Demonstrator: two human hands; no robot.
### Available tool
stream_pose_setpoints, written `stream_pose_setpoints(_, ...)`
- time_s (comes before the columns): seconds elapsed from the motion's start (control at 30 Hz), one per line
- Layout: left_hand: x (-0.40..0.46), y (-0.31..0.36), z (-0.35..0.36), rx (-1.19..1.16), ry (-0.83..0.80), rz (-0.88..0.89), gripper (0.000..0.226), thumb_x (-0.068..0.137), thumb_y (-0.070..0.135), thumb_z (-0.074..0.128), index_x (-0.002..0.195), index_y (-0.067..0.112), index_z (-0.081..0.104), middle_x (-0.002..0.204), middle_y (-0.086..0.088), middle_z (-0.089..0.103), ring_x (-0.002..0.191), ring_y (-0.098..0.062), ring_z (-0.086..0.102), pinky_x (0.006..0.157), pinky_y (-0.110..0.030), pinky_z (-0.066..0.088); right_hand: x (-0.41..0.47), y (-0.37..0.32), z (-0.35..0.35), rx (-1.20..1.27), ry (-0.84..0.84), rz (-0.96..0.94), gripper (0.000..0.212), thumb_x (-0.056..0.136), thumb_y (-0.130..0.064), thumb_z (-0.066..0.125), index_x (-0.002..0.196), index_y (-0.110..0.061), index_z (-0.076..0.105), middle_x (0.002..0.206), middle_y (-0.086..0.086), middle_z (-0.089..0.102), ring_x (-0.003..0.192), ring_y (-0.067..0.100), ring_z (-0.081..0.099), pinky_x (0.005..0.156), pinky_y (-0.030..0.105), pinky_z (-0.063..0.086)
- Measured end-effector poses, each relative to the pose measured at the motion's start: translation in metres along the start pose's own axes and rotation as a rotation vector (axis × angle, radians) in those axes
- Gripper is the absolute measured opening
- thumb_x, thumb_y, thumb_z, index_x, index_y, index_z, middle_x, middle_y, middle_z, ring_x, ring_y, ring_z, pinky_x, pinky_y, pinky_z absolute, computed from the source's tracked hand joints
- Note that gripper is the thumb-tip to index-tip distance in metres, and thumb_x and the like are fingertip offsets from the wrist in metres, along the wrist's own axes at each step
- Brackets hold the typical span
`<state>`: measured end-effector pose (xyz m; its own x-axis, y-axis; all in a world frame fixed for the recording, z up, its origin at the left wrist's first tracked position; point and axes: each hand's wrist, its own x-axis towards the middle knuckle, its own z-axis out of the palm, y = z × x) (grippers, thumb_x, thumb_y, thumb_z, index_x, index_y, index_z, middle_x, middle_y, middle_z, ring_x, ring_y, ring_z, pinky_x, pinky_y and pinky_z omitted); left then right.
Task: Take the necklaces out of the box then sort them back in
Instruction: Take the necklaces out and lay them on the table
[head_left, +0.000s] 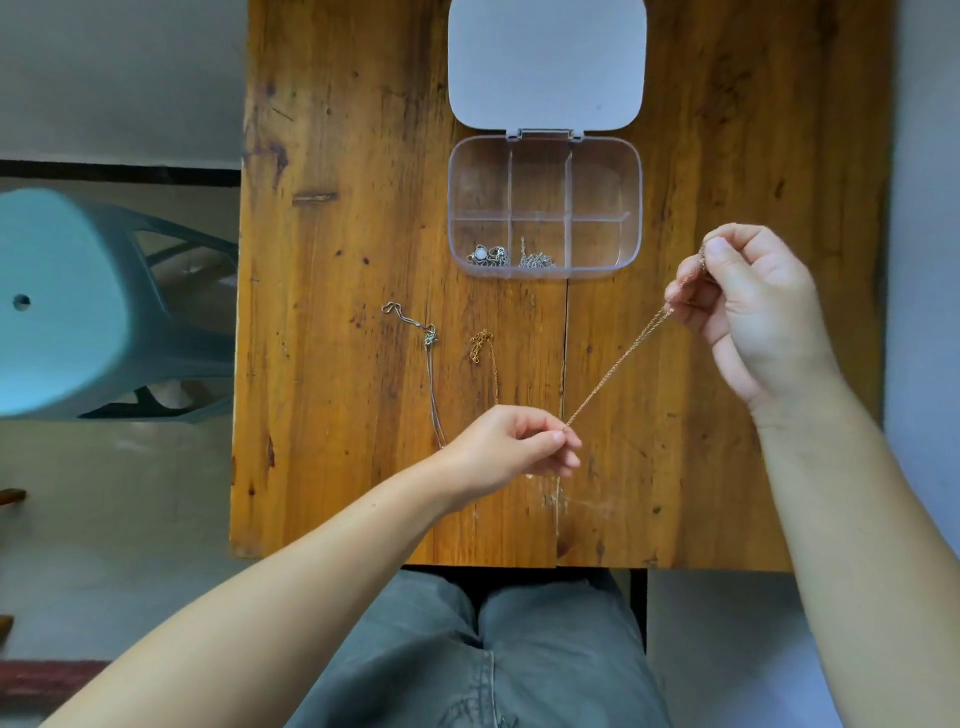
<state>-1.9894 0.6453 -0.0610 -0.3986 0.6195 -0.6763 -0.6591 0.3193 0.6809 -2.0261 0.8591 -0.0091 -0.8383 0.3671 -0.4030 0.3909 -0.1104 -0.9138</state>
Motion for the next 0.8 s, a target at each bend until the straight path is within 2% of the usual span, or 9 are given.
stream_pose_setpoints(0.17,0.0,-0.021,0.012,0.002,0.09,-0.103,0.019,0.099,0.011,0.041,0.107,0.001,0.054,0.09,-0.015,0.07,0.075,-0.02,0.068,0.075,-0.025,0.057,0.005,0.019,0.013,-0.284,-0.06,-0.035,0.016,0.096,-0.015,0.046,0.088,-0.025,0.054,0.066,-0.005,0.069,0.065,0.013,0.07,0.062,0.026,0.056)
stream_pose_setpoints(0.23,0.002,-0.026,0.019,0.002,0.189,-0.146,0.018,0.098,0.015,0.044,0.103,0.0,0.051,0.089,-0.015,0.072,0.071,-0.018,0.069,0.064,-0.02,0.057,0.007,0.027,0.022,-0.358,-0.134,-0.023,0.016,0.097,-0.012,0.046,0.086,-0.022,0.053,0.071,-0.002,0.069,0.066,0.015,0.07,0.062,0.028,0.058)
stream_pose_setpoints(0.37,0.005,-0.031,0.028,-0.078,0.36,-0.197,0.016,0.096,0.018,0.05,0.093,0.005,0.059,0.078,-0.01,0.072,0.056,-0.013,0.063,0.049,-0.013,0.049,0.01,0.038,0.038,-0.505,-0.207,-0.008,0.014,0.097,-0.012,0.047,0.088,-0.02,0.053,0.075,-0.003,0.069,0.068,0.013,0.07,0.063,0.025,0.058)
stream_pose_setpoints(0.47,0.003,-0.036,0.029,-0.079,0.46,-0.14,0.016,0.095,0.019,0.051,0.091,0.014,0.066,0.069,0.0,0.065,0.053,-0.007,0.057,0.051,-0.012,0.047,0.015,0.04,0.04,-0.468,-0.138,0.005,0.011,0.098,-0.015,0.046,0.091,-0.02,0.053,0.075,-0.002,0.068,0.065,0.01,0.068,0.059,0.02,0.055)
stream_pose_setpoints(0.53,0.0,-0.04,0.027,0.054,0.529,-0.068,0.02,0.096,0.018,0.048,0.103,0.018,0.066,0.072,0.006,0.061,0.06,-0.005,0.057,0.058,-0.01,0.046,0.018,0.04,0.036,-0.398,-0.061,0.039,0.008,0.097,-0.015,0.047,0.095,-0.018,0.053,0.077,0.0,0.067,0.064,0.009,0.067,0.057,0.018,0.053)
stream_pose_setpoints(0.63,-0.002,-0.045,0.022,0.411,0.545,0.152,0.033,0.097,0.012,0.043,0.129,0.015,0.051,0.09,0.003,0.053,0.077,-0.008,0.053,0.069,-0.009,0.041,0.024,0.042,0.027,-0.377,0.004,0.082,0.007,0.097,-0.015,0.047,0.099,-0.015,0.054,0.079,0.002,0.067,0.067,0.011,0.067,0.058,0.018,0.053)
stream_pose_setpoints(0.7,0.001,-0.05,0.02,0.684,0.48,0.302,0.042,0.095,0.005,0.044,0.137,0.009,0.039,0.097,-0.004,0.05,0.081,-0.015,0.052,0.072,-0.019,0.047,0.026,0.043,0.026,-0.421,-0.047,0.093,0.008,0.097,-0.015,0.048,0.099,-0.014,0.055,0.079,0.001,0.067,0.068,0.011,0.067,0.059,0.018,0.054)
stream_pose_setpoints(0.77,0.008,-0.056,0.018,0.984,0.411,0.335,0.053,0.092,-0.001,0.049,0.141,0.006,0.031,0.104,-0.01,0.051,0.084,-0.02,0.053,0.07,-0.031,0.053,0.027,0.045,0.032,-0.479,-0.15,0.088,0.007,0.096,-0.013,0.049,0.097,-0.015,0.056,0.081,0.0,0.068,0.071,0.01,0.069,0.063,0.02,0.056)
stream_pose_setpoints(0.8,0.011,-0.058,0.017,1.119,0.391,0.346,0.056,0.09,-0.002,0.052,0.141,0.005,0.03,0.107,-0.011,0.053,0.087,-0.021,0.054,0.07,-0.032,0.054,0.028,0.047,0.036,-0.488,-0.197,0.083,0.007,0.096,-0.012,0.05,0.095,-0.015,0.056,0.082,0.001,0.068,0.072,0.011,0.069,0.065,0.022,0.057)
